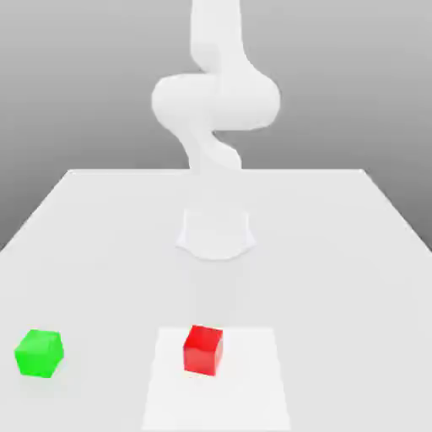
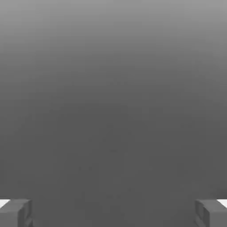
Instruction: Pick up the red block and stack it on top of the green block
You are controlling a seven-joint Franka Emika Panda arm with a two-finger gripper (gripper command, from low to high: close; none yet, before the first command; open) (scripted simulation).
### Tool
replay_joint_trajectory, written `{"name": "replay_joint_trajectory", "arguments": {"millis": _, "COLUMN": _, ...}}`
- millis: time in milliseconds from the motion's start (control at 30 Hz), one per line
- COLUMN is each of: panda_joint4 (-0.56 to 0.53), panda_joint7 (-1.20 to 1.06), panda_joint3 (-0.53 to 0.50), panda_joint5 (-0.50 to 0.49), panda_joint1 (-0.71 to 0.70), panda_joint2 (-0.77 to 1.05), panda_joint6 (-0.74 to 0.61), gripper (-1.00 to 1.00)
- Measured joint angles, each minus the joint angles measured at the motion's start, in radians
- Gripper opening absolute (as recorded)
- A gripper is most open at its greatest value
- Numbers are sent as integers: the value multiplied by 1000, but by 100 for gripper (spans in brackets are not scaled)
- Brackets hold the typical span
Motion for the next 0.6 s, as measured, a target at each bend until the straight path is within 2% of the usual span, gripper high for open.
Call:
{"name": "replay_joint_trajectory", "arguments": {"millis": 367, "panda_joint4": -252, "panda_joint7": 52, "panda_joint3": -24, "panda_joint5": 71, "panda_joint1": 8, "panda_joint2": 420, "panda_joint6": 252, "gripper": 0}}
{"name": "replay_joint_trajectory", "arguments": {"millis": 500, "panda_joint4": -342, "panda_joint7": 99, "panda_joint3": -18, "panda_joint5": 56, "panda_joint1": -1, "panda_joint2": 566, "panda_joint6": 342, "gripper": 0}}
{"name": "replay_joint_trajectory", "arguments": {"millis": 600, "panda_joint4": -409, "panda_joint7": 159, "panda_joint3": -20, "panda_joint5": 10, "panda_joint1": -15, "panda_joint2": 672, "panda_joint6": 410, "gripper": 0}}
